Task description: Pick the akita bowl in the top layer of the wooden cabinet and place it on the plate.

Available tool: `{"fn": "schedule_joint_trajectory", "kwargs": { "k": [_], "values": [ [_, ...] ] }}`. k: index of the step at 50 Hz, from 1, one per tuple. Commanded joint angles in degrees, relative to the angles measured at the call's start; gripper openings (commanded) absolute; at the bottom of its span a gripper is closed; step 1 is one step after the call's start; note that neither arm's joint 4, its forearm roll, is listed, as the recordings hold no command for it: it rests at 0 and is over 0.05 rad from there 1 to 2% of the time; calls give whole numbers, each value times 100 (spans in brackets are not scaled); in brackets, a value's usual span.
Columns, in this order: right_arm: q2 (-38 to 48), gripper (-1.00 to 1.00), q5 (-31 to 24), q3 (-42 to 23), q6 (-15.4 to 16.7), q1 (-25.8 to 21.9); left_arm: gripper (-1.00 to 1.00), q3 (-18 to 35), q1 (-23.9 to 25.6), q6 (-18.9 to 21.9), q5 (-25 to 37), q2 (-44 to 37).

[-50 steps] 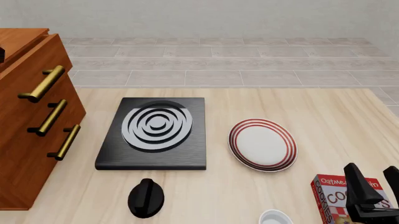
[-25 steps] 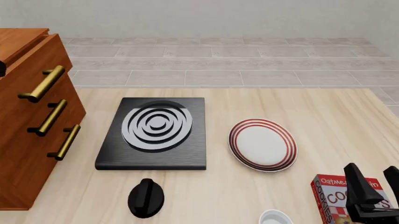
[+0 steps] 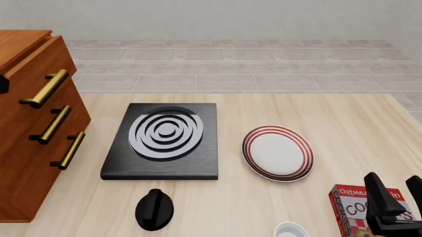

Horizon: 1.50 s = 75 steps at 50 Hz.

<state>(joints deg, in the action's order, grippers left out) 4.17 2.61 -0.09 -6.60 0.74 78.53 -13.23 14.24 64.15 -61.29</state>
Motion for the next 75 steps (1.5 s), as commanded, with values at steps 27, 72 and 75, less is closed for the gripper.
{"fn": "schedule_joint_trajectory", "kwargs": {
  "k": [27,72,75],
  "values": [
    [68,100,71,-2,-9,3,100,-756,-172,-40,-376,205],
    [-31,100,-27,-9,-50,24,100,-1015,-164,-290,-415,53],
    [-25,100,-22,-9,-50,26,100,-1053,-112,-329,-416,43]
  ]
}}
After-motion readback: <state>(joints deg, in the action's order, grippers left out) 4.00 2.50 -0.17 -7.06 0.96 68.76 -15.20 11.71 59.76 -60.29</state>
